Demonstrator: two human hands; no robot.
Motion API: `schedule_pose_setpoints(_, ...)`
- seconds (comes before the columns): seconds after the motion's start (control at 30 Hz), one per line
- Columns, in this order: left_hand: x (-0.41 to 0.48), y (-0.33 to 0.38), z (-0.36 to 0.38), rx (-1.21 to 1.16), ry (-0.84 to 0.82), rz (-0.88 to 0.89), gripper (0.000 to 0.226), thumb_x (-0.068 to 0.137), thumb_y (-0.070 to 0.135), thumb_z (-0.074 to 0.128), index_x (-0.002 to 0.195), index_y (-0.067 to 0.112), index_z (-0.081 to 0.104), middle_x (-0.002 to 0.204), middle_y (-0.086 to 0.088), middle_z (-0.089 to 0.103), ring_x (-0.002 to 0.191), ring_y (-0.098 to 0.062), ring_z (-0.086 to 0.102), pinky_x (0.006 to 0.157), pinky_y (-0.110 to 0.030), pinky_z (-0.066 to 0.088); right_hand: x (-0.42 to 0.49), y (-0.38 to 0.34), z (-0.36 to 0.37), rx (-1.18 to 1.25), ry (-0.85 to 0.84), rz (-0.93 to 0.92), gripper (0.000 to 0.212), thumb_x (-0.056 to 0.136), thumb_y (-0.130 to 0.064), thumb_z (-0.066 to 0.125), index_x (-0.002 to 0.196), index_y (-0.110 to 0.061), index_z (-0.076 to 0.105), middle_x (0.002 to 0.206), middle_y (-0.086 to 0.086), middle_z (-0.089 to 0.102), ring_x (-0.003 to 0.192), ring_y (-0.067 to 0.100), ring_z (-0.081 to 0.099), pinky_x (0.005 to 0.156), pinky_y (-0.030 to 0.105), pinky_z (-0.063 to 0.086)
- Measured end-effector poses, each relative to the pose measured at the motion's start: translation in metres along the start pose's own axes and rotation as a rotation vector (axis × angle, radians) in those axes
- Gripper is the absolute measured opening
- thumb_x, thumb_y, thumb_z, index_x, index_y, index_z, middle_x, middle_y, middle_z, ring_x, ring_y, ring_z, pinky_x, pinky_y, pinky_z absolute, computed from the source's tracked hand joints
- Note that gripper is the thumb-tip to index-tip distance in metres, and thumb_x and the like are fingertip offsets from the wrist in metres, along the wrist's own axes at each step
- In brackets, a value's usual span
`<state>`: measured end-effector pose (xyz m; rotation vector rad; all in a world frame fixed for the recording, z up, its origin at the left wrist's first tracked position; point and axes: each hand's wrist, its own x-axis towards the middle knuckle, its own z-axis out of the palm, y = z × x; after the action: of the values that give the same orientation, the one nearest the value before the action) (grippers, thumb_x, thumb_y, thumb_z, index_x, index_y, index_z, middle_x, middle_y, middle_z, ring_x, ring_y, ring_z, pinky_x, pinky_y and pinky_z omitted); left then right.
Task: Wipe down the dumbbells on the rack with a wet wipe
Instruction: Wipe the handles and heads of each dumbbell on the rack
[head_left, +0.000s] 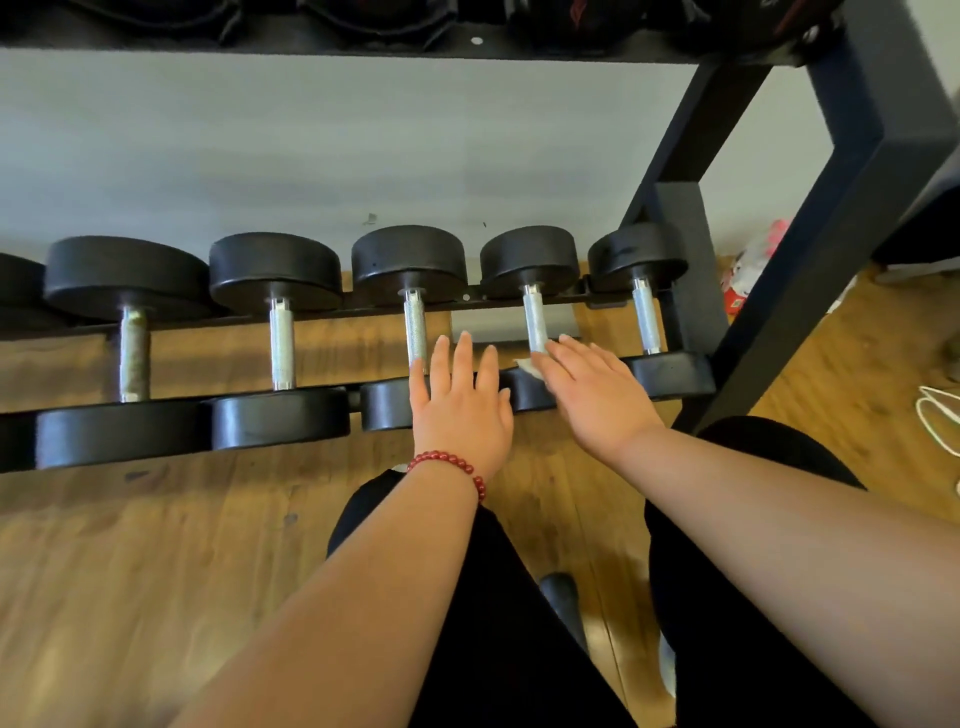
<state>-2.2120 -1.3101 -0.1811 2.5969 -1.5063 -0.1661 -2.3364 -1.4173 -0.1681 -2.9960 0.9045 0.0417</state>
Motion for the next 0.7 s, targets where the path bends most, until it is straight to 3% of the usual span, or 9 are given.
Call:
schedule_pose_setpoints(0.33, -0.010, -0.003, -0.012, -0.039, 0.050, -0.011, 0.055, 0.104, 0.042, 0.026, 0.154, 0.023, 0.014, 0.163, -0.005, 0.005, 0.150, -0.026, -0.002, 0.119, -0.048, -0.001, 0.000, -0.012, -0.004, -0.012, 0.027, 0.016, 0.055, 0.103, -0.012, 0.040, 0.154, -0.019, 0.021, 0.161, 0.005, 0.022, 0.150, 0.022, 0.012, 0.120, 0.036, 0.008)
schedule_pose_setpoints(0.7, 0.019, 0.025, 0.006, 0.002, -0.004, -0.017, 0.054, 0.103, 0.041, 0.026, 0.154, 0.024, 0.016, 0.163, -0.004, 0.007, 0.150, -0.026, 0.000, 0.121, -0.048, 0.002, 0.005, 0.033, 0.015, 0.051, 0.002, -0.001, 0.058, 0.101, -0.009, 0.044, 0.154, -0.019, 0.022, 0.161, 0.004, 0.021, 0.150, 0.021, 0.012, 0.120, 0.036, 0.010)
